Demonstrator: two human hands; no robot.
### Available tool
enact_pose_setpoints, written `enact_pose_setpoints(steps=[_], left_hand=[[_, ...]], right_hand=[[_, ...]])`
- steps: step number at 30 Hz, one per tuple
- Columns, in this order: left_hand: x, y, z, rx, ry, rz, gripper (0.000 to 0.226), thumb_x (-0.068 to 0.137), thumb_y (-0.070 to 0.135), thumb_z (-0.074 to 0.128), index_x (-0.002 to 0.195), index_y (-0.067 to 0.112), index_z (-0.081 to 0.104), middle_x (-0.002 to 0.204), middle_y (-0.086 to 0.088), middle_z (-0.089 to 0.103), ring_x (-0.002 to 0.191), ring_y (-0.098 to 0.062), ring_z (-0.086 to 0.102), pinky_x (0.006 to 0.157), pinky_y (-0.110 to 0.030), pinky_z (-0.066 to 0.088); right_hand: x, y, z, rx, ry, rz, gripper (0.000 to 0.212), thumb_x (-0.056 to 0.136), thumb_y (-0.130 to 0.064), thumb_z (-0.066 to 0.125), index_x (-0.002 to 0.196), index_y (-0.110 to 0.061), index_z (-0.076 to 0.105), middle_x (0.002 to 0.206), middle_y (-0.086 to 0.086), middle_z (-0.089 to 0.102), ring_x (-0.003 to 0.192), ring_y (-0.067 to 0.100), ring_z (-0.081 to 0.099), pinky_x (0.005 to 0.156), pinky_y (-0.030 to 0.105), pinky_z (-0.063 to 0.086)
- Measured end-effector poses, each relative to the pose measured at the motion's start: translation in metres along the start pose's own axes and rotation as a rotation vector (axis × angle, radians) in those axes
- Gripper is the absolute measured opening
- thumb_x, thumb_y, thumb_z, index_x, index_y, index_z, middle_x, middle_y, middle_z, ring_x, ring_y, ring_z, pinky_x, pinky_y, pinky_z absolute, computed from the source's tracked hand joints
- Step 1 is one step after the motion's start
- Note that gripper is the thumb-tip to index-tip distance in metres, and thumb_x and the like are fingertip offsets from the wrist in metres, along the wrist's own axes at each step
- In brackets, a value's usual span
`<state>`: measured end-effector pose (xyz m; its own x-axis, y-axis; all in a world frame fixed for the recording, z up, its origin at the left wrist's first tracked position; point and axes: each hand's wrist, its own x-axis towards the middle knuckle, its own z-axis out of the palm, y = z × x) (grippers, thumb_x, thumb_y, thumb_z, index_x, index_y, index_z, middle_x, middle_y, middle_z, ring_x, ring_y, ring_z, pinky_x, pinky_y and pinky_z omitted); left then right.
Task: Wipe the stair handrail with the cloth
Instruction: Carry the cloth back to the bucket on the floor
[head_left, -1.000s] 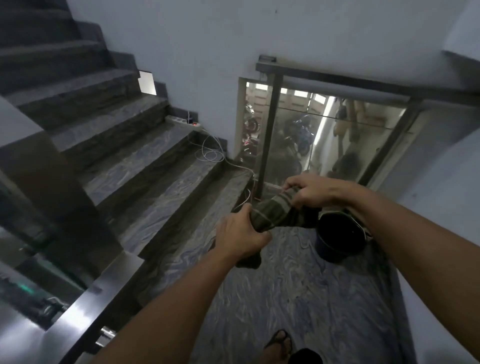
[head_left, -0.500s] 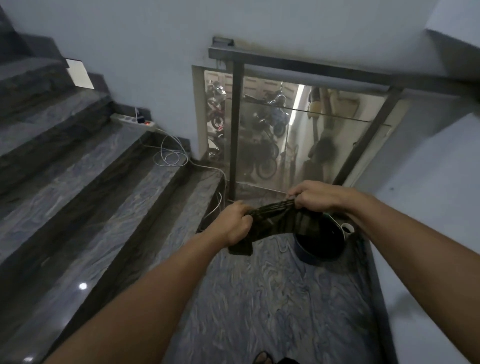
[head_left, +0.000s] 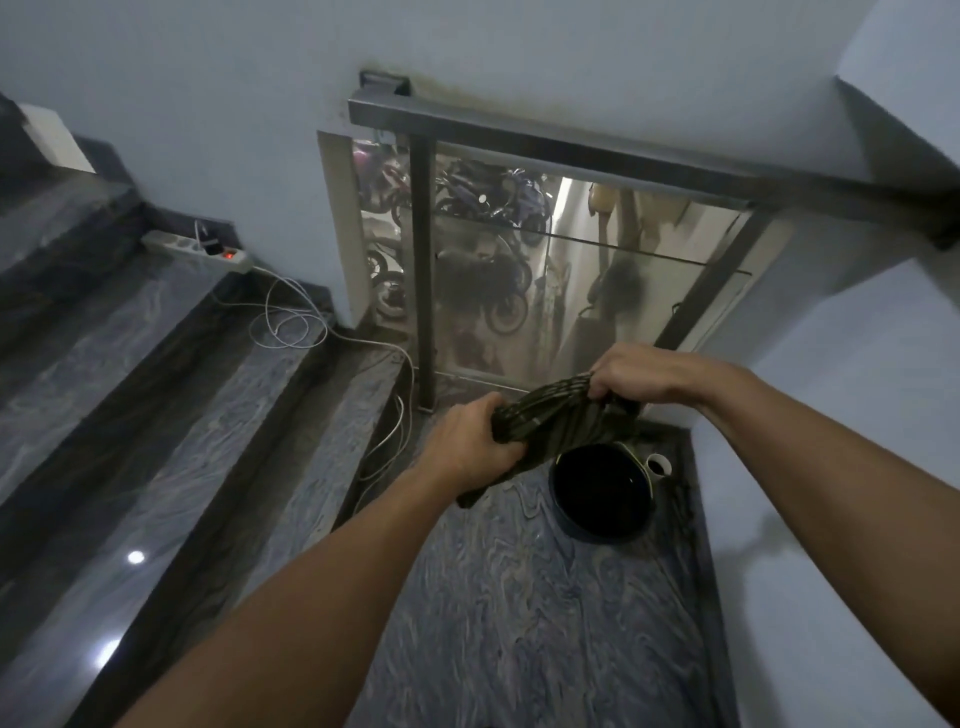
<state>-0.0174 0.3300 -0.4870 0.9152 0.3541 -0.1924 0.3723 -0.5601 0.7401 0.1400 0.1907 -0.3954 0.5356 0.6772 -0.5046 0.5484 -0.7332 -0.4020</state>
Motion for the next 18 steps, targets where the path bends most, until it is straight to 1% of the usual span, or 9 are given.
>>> enact_pose_setpoints(steps=[2,4,7,9,11,13,14,16,18], left_hand=[[0.009,0.008,-0.007,-0.010,-0.034,0.015,0.030,0.071,0.038,0.062,0.099,0.027,0.058,0.091,-0.003,0.068,0.085,-0.022,0.067,0.078,-0.044,0.058],[0.020,0.014,-0.013,0.030,-0.044,0.067,0.022,0.080,0.029,0.059,0.101,0.024,0.062,0.092,-0.004,0.068,0.086,-0.023,0.066,0.078,-0.044,0.057],[0.042,0.014,-0.018,0.165,-0.063,0.150,0.022,0.084,0.021,0.058,0.104,0.019,0.066,0.106,-0.004,0.062,0.095,-0.023,0.062,0.086,-0.043,0.054],[0.061,0.011,-0.019,0.250,-0.077,0.159,0.023,0.085,0.019,0.060,0.106,0.014,0.068,0.112,-0.004,0.055,0.099,-0.024,0.058,0.090,-0.042,0.051],[0.081,0.006,-0.017,0.317,-0.065,0.169,0.022,0.086,0.017,0.061,0.106,0.014,0.068,0.113,-0.005,0.056,0.098,-0.027,0.059,0.089,-0.043,0.052],[0.102,0.000,-0.014,0.350,-0.076,0.185,0.019,0.086,0.017,0.061,0.104,0.015,0.068,0.110,-0.006,0.058,0.096,-0.027,0.060,0.086,-0.045,0.052],[0.114,-0.002,-0.014,0.348,-0.096,0.182,0.018,0.086,0.016,0.061,0.103,0.014,0.068,0.109,-0.006,0.058,0.095,-0.027,0.060,0.086,-0.045,0.053],[0.138,-0.006,-0.013,0.341,-0.145,0.167,0.015,0.086,0.017,0.061,0.100,0.014,0.068,0.107,-0.005,0.057,0.096,-0.025,0.058,0.086,-0.043,0.052],[0.163,-0.009,-0.011,0.334,-0.185,0.157,0.014,0.087,0.017,0.060,0.099,0.015,0.067,0.105,-0.005,0.058,0.096,-0.024,0.058,0.085,-0.043,0.052]], right_hand=[[0.002,0.006,-0.008,0.009,-0.009,0.003,0.022,0.086,-0.013,0.051,0.064,-0.012,0.056,0.069,0.004,0.050,0.065,0.018,0.044,0.058,0.030,0.035],[0.005,0.012,-0.016,0.018,-0.018,0.002,0.021,0.086,-0.011,0.050,0.067,-0.012,0.059,0.069,0.004,0.053,0.067,0.017,0.047,0.060,0.030,0.037],[0.014,0.022,-0.023,0.012,-0.013,0.000,0.019,0.086,-0.010,0.053,0.071,-0.017,0.064,0.075,0.003,0.060,0.075,0.020,0.056,0.065,0.031,0.043],[0.023,0.029,-0.026,0.001,-0.007,0.007,0.017,0.086,-0.013,0.054,0.078,-0.022,0.066,0.082,0.001,0.064,0.081,0.017,0.060,0.067,0.030,0.045],[0.034,0.037,-0.029,-0.023,0.003,0.017,0.018,0.087,-0.014,0.055,0.080,-0.027,0.064,0.084,-0.004,0.064,0.082,0.012,0.059,0.066,0.028,0.042],[0.047,0.046,-0.030,-0.022,0.004,0.044,0.020,0.086,-0.014,0.057,0.076,-0.030,0.062,0.082,-0.006,0.062,0.079,0.011,0.058,0.065,0.027,0.041],[0.053,0.051,-0.031,-0.013,0.003,0.068,0.019,0.086,-0.013,0.057,0.076,-0.029,0.062,0.081,-0.006,0.062,0.077,0.012,0.058,0.064,0.027,0.041],[0.065,0.065,-0.031,-0.011,0.001,0.129,0.015,0.087,-0.013,0.057,0.086,-0.024,0.067,0.081,-0.004,0.062,0.076,0.014,0.058,0.065,0.027,0.043],[0.075,0.082,-0.030,-0.006,0.009,0.195,0.018,0.088,-0.014,0.057,0.100,-0.016,0.070,0.089,0.000,0.062,0.084,0.018,0.057,0.071,0.028,0.044]])
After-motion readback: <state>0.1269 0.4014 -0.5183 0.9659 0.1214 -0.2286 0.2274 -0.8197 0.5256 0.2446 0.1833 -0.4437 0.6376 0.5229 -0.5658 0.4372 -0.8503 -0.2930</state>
